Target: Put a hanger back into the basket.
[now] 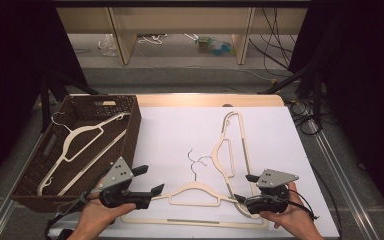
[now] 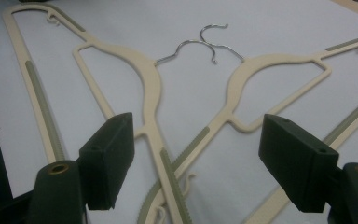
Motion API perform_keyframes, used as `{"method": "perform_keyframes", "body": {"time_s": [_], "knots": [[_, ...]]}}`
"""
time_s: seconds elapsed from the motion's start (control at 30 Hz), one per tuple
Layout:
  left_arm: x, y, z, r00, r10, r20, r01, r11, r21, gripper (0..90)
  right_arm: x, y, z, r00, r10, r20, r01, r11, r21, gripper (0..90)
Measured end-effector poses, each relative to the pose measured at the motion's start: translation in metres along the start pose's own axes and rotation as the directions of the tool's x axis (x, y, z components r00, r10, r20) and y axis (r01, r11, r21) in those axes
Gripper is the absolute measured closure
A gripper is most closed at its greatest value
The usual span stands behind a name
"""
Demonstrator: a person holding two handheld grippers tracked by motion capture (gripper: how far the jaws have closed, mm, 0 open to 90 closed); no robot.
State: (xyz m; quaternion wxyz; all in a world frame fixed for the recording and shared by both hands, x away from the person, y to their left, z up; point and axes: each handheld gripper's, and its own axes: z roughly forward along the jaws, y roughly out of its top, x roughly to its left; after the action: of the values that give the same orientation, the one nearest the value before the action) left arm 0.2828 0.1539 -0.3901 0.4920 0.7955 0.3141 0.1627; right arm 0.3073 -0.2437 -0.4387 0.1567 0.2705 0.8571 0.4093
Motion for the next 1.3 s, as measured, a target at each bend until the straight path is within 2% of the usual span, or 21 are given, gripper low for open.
{"method": "perform_keyframes", "body": {"time_s": [0.27, 0.37, 0.4, 0.43, 0.5, 0.6, 0.63, 0.67, 0.77, 0.83, 0.87, 0.9, 0.97, 1.07, 1.1, 1.13, 1.17, 1.2, 1.23, 1.27, 1.3], "knots": [[-0.024, -0.01, 0.017, 0.9985, -0.013, 0.054, 0.012, 0.9996, 0.025, 25.2, 0.001, 0.001, 0.001, 1.0, -0.003, -0.001, 0.003, 1.0, 0.001, 27.7], [-0.032, -0.015, 0.023, 0.9968, 0.005, 0.08, -0.008, 0.9995, 0.03, 25.5, 0.001, 0.001, 0.002, 1.0, 0.001, -0.004, -0.001, 1.0, 0.01, 27.7], [-0.034, -0.016, 0.025, 0.9965, 0.003, 0.083, -0.006, 0.9993, 0.036, 25.6, 0.001, 0.001, 0.003, 1.0, -0.005, -0.003, 0.005, 1.0, 0.004, 27.7], [-0.034, -0.018, 0.028, 0.9959, 0.024, 0.088, -0.028, 0.9987, 0.042, 25.6, 0.001, 0.001, 0.003, 1.0, -0.004, -0.004, 0.004, 1.0, 0.004, 27.7], [-0.038, -0.022, 0.031, 0.9966, 0.008, 0.082, -0.012, 0.9989, 0.046, 25.6, 0.001, 0.001, 0.003, 1.0, -0.006, -0.004, 0.006, 1.0, 0.002, 27.7], [-0.039, -0.024, 0.034, 0.9947, 0.048, 0.091, -0.052, 0.9976, 0.045, 25.6, 0.0, 0.001, 0.003, 1.0, -0.005, -0.005, 0.005, 1.0, 0.001, 27.7], [-0.041, -0.026, 0.034, 0.9962, 0.053, 0.07, -0.055, 0.9976, 0.04, 25.5, 0.0, 0.001, 0.003, 1.0, -0.006, -0.004, 0.006, 1.0, 0.001, 27.7], [-0.04, -0.026, 0.034, 0.9941, 0.089, 0.062, -0.091, 0.9952, 0.035, 25.5, 0.0, 0.001, 0.002, 1.0, -0.003, -0.003, 0.003, 1.0, 0.002, 27.7], [-0.041, -0.03, 0.035, 0.9953, 0.072, 0.064, -0.075, 0.9965, 0.037, 24.8, 0.001, 0.001, 0.002, 1.0, -0.004, -0.005, 0.004, 1.0, 0.002, 27.7], [-0.04, -0.031, 0.035, 0.9915, 0.116, 0.058, -0.119, 0.992, 0.042, 23.9, 0.002, 0.001, 0.002, 1.0, -0.005, -0.001, 0.005, 1.0, 0.0, 27.7], [-0.039, -0.032, 0.035, 0.9917, 0.117, 0.054, -0.119, 0.9919, 0.044, 23.9, 0.002, 0.001, 0.002, 1.0, -0.003, -0.002, 0.003, 1.0, 0.002, 27.7], [-0.041, -0.033, 0.035, 0.9954, 0.076, 0.058, -0.078, 0.9961, 0.041, 23.7, 0.002, 0.001, 0.003, 1.0, -0.005, -0.002, 0.005, 1.0, 0.002, 27.7], [-0.04, -0.034, 0.034, 0.9966, 0.065, 0.051, -0.067, 0.9971, 0.036, 23.6, 0.002, 0.001, 0.004, 0.9999, -0.011, -0.005, 0.011, 1.0, 0.005, 27.7], [-0.037, -0.034, 0.033, 0.9968, 0.044, 0.067, -0.045, 0.9989, 0.011, 22.4, 0.003, 0.002, 0.005, 0.9998, -0.016, -0.013, 0.017, 1.0, 0.01, 27.8], [-0.037, -0.034, 0.033, 0.9973, 0.012, 0.072, -0.013, 0.9999, 0.006, 22.4, 0.003, 0.002, 0.006, 0.9997, -0.02, -0.014, 0.02, 1.0, 0.01, 27.7], [-0.034, -0.035, 0.034, 0.9956, 0.004, 0.094, -0.003, 1.0, -0.009, 22.5, 0.004, 0.002, 0.007, 0.9997, -0.016, -0.018, 0.016, 1.0, 0.013, 27.8], [-0.034, -0.038, 0.034, 0.9927, -0.066, 0.101, 0.066, 0.9978, -0.002, 22.9, 0.004, 0.003, 0.008, 0.9998, -0.014, -0.016, 0.015, 1.0, 0.019, 27.8], [-0.03, -0.04, 0.036, 0.9859, -0.105, 0.13, 0.106, 0.9943, -0.001, 23.1, 0.004, 0.003, 0.01, 0.9994, -0.026, -0.023, 0.027, 0.999, 0.022, 27.8], [-0.029, -0.041, 0.037, 0.9845, -0.124, 0.124, 0.122, 0.9923, 0.022, 23.6, 0.004, 0.004, 0.012, 0.9993, -0.028, -0.024, 0.028, 0.999, 0.029, 28.1], [-0.028, -0.043, 0.038, 0.99, -0.105, 0.095, 0.102, 0.9944, 0.027, 22.8, 0.004, 0.005, 0.014, 0.999, -0.035, -0.026, 0.036, 0.999, 0.028, 28.3], [-0.026, -0.044, 0.038, 0.995, -0.064, 0.076, 0.063, 0.9978, 0.023, 23.0, 0.004, 0.006, 0.016, 0.9989, -0.035, -0.03, 0.037, 0.999, 0.038, 28.5]]}}
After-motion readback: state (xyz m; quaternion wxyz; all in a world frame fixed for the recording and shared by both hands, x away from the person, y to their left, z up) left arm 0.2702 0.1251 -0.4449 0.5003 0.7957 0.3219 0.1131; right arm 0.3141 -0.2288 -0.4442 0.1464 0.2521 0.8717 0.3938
